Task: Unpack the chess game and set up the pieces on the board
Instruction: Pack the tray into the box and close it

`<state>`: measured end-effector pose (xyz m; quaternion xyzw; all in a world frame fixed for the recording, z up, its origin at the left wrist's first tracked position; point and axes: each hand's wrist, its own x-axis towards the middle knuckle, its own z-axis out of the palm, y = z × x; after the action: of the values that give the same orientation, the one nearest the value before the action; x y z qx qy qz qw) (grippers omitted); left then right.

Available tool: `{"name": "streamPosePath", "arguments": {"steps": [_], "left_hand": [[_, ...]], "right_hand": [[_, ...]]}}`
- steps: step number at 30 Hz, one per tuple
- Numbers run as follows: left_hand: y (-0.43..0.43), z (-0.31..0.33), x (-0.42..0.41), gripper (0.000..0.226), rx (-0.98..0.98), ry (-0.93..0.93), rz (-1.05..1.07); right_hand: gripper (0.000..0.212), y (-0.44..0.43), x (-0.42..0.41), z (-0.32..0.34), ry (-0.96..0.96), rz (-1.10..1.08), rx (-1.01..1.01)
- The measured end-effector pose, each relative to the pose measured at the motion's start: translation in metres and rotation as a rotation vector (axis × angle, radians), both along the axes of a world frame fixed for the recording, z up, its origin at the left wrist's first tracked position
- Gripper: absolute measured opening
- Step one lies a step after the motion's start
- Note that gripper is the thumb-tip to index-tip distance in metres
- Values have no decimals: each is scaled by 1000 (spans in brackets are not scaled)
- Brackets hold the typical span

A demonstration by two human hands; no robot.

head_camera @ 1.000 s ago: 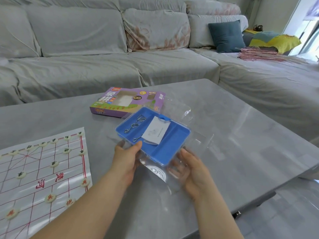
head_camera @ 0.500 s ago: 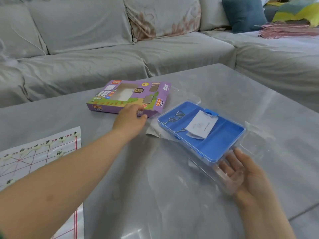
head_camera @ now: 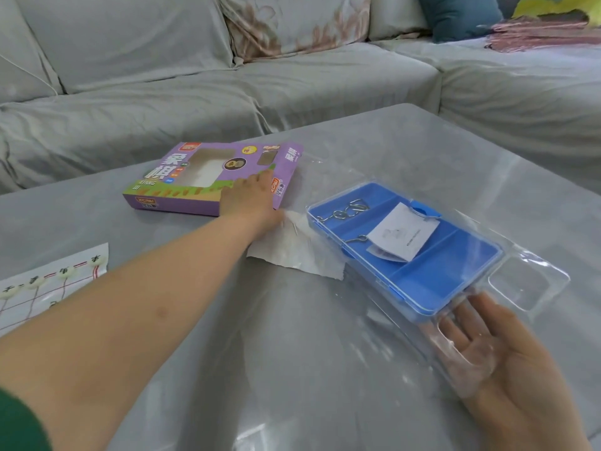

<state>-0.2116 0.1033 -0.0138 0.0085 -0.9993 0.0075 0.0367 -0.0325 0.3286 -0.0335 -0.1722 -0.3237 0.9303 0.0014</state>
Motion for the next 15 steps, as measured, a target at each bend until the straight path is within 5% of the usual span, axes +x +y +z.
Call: {"name": "streamPosePath", "arguments": {"steps": [4, 12, 15], "left_hand": [[-5, 4, 9, 44, 134, 140, 27], [-46, 54, 62, 35, 700, 347, 47], [-59, 77, 98, 35, 858, 356, 48]], "right_hand": [[35, -2, 2, 1, 4, -10, 26], [38, -4, 23, 14, 63, 17, 99], [20, -7, 45, 27, 45, 27, 80]]}}
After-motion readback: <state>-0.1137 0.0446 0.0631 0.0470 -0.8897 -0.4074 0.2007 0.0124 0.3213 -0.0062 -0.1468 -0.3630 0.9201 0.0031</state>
